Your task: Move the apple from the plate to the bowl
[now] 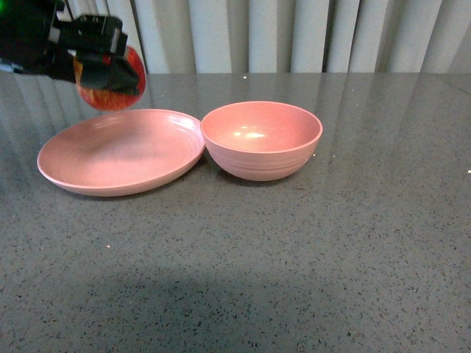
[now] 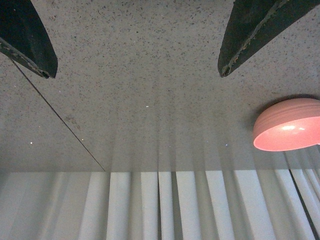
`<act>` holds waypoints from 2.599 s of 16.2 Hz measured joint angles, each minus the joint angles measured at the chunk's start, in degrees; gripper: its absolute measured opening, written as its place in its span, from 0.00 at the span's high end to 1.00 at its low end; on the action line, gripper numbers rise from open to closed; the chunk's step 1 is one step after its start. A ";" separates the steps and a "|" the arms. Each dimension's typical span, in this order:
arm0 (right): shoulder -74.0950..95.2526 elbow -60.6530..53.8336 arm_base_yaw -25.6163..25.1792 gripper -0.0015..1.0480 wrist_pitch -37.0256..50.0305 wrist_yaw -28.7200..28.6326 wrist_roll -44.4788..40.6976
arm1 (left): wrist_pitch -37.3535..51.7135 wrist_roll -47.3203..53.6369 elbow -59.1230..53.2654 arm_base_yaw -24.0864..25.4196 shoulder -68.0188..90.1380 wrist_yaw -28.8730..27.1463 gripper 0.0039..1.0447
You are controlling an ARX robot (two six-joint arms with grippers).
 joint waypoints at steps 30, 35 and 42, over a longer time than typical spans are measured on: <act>0.00 0.00 0.00 0.06 -0.02 0.00 0.00 | 0.87 -9.42 9.42 -18.16 14.73 -3.74 0.24; 0.00 0.00 0.00 0.06 0.00 0.00 0.00 | 1.07 -9.49 10.21 -17.79 14.38 -2.86 0.06; 0.00 0.00 0.00 0.06 -0.02 0.00 0.00 | 7.50 -10.19 8.94 -16.39 -1.90 -2.34 0.06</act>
